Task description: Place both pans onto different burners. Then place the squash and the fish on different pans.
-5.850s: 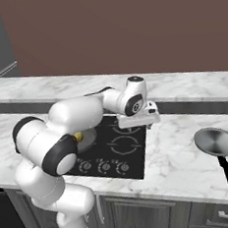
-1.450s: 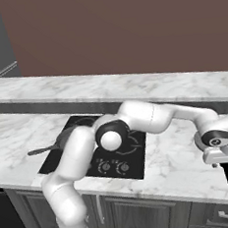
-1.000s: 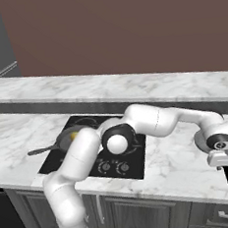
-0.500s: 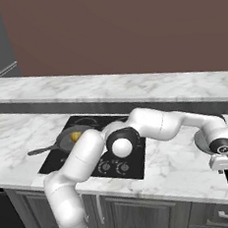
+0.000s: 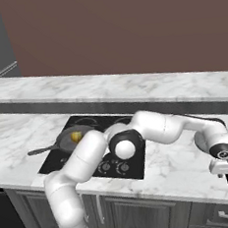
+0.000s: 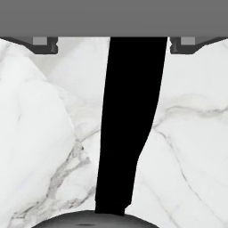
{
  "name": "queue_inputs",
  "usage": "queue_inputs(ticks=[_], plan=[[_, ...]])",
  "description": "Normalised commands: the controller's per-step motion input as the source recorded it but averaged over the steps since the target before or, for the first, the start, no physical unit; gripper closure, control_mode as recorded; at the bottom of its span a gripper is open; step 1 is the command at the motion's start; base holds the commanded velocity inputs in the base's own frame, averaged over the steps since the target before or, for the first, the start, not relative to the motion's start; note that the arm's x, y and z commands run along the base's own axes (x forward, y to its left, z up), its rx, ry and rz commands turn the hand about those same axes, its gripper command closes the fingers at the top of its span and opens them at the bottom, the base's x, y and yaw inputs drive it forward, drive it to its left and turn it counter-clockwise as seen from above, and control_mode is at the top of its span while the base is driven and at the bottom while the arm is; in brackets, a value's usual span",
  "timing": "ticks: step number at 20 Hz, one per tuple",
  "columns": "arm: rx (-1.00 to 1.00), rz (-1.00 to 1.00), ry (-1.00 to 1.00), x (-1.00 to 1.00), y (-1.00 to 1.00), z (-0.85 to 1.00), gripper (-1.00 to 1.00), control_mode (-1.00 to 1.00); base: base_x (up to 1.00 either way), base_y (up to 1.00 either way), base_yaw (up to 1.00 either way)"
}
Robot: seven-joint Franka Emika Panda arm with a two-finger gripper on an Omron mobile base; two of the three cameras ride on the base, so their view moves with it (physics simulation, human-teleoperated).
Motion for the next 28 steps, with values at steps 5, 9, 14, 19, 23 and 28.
queue_inputs(ticks=[5,9,14,19,23,28], plan=[[0.0,0.0,0.0,0.0,0.0,-0.06,1.0,-1.0,0.0,0.0,0.0],[0.0,0.0,0.0,0.0,0.0,0.0,1.0,-1.0,0.0,0.0,0.0],[0.03,0.0,-0.02,0.0,-0.01,0.32,1.0,-1.0,0.0,0.0,0.0],[0.04,0.0,-0.07,-0.07,0.03,0.55,1.0,-1.0,0.0,0.0,0.0],[0.02,0.03,-0.01,-0.04,0.23,0.28,1.0,-1.0,0.0,0.0,0.0],[0.0,0.09,0.0,-0.01,0.42,0.09,1.0,-1.0,0.0,0.0,0.0]])
